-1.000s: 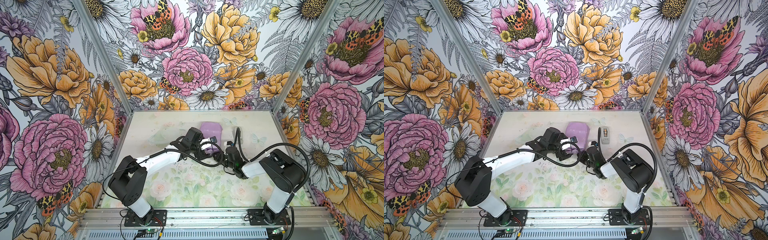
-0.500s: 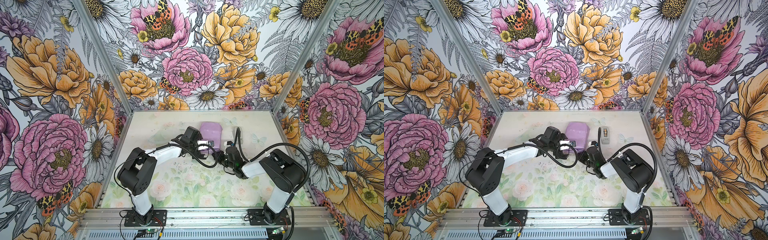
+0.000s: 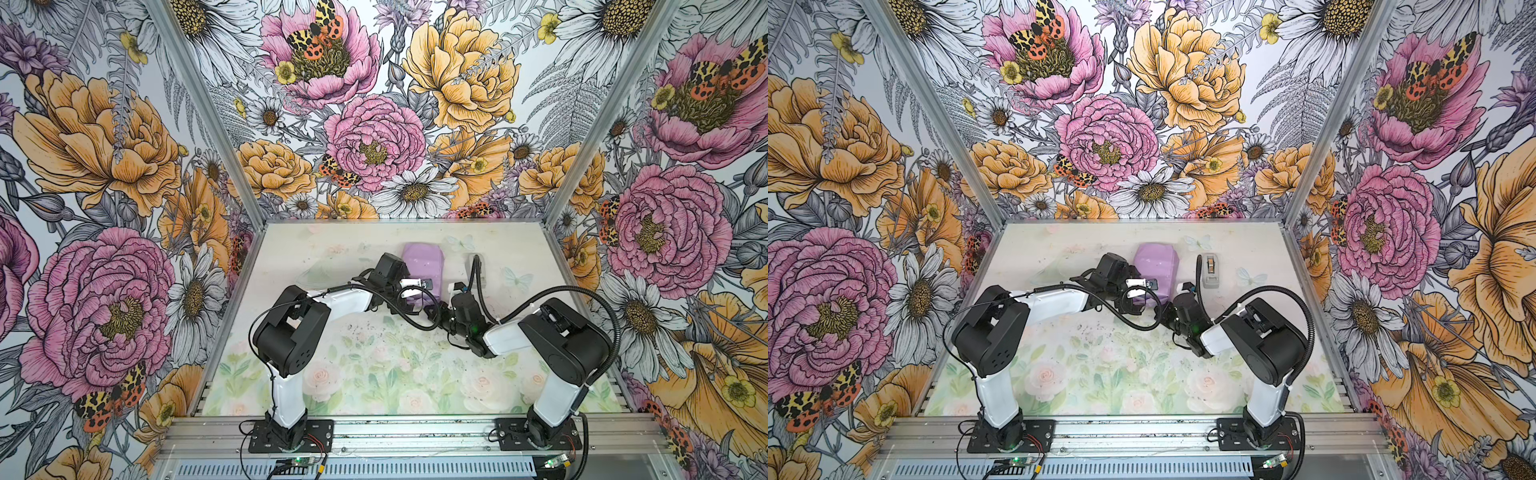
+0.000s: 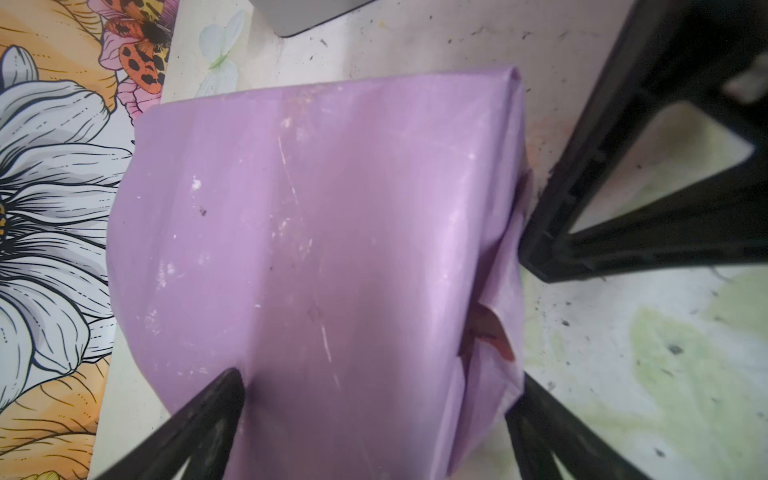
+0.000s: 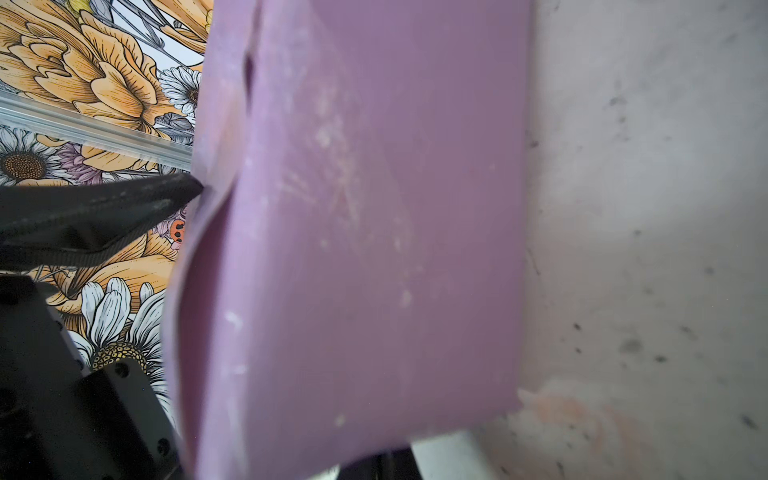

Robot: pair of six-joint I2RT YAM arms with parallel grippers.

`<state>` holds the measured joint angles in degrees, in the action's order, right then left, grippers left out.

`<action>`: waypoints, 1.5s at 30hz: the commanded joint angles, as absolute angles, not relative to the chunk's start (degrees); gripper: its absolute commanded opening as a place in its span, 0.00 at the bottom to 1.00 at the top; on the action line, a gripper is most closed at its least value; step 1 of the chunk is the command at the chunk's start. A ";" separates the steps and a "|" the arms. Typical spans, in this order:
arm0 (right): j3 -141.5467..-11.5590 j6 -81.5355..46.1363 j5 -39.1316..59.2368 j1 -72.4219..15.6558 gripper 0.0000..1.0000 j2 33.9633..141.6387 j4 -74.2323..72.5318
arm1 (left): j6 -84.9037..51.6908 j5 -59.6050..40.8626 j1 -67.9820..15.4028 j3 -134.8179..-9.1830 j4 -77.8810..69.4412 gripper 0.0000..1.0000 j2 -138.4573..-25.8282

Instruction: Wrap the gift box in paper

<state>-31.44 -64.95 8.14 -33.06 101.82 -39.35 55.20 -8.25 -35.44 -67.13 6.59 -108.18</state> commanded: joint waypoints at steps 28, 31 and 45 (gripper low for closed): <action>-48.49 -44.82 15.31 -19.44 0.51 85.91 1.85 | 42.82 -0.87 -37.95 -71.78 12.96 0.83 -113.63; -53.54 -42.98 17.13 -18.91 0.51 91.25 2.49 | 38.95 -0.94 -38.51 -72.67 13.12 0.83 -114.07; -67.28 -37.41 21.81 -16.55 0.45 106.86 5.98 | 24.15 3.16 -40.56 -70.01 8.60 0.81 -115.15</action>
<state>-64.27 -39.90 20.53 -17.30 105.51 5.43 31.29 3.36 -40.12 -72.88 4.82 -112.68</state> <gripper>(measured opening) 0.453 0.813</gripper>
